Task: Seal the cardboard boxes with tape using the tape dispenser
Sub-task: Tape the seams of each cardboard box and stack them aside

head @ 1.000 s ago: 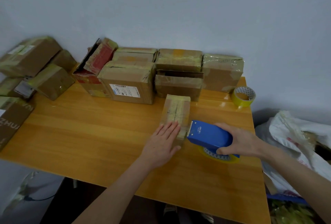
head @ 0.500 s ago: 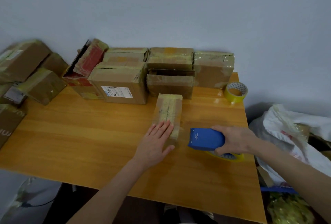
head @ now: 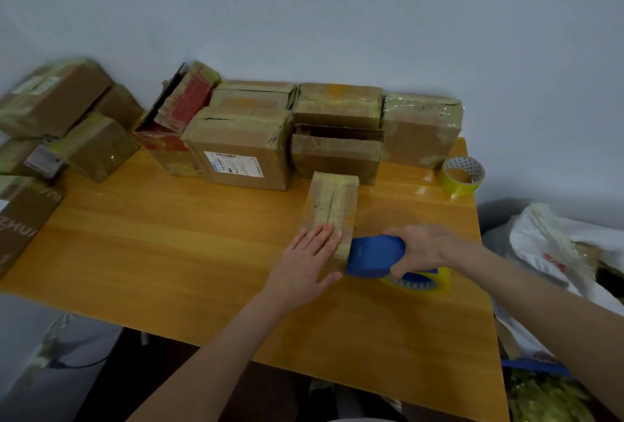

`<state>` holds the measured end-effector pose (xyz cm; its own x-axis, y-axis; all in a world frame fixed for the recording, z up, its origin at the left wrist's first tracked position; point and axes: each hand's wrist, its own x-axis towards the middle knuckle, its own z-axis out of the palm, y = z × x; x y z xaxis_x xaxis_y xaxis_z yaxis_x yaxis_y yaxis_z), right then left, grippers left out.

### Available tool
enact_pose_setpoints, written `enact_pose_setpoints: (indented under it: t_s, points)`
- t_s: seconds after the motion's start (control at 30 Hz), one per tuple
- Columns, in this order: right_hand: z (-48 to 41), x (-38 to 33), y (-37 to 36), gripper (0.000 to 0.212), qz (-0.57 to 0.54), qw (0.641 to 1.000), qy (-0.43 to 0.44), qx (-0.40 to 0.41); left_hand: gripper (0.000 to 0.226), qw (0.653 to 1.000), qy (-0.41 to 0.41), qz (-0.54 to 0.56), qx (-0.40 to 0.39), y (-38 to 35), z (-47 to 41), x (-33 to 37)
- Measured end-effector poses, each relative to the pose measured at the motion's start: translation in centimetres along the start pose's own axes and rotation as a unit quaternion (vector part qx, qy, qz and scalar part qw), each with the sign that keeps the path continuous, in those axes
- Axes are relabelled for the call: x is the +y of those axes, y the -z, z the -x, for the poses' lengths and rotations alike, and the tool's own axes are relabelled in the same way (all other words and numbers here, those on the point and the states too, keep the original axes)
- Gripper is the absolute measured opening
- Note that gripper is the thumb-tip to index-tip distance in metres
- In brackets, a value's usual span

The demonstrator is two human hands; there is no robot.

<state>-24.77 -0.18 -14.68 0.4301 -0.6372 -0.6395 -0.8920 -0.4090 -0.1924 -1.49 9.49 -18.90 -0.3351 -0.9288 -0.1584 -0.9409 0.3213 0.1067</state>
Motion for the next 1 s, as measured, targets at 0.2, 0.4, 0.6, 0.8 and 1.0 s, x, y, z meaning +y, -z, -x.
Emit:
enact_pose_setpoints:
  t_s: [0.2,0.4,0.6,0.8,1.0]
  points:
    - [-0.3,1.1,-1.1,0.079,-0.071,0.996,-0.047,0.008,0.071,1.0,0.004,-0.006,-0.018,0.3,0.0,0.0]
    - [0.9,4.7,-1.5,0.038,-0.445,0.882,-0.092,0.124,0.072,1.0,0.017,0.005,-0.006,0.1,0.1,0.2]
    - [0.1,4.7,-6.0,0.05,-0.722,0.653,-0.192,0.123,0.056,0.993,0.042,0.098,0.042,1.4,-0.5,0.4]
    - [0.2,4.0,-6.9,0.051,-0.655,0.692,-0.264,0.147,0.048,0.934,0.161,0.274,0.166,1.8,0.6,-0.8]
    - [2.9,0.1,-3.5,0.053,-0.372,0.876,-0.197,0.236,0.053,0.917,0.198,0.307,0.159,1.3,1.9,-1.0]
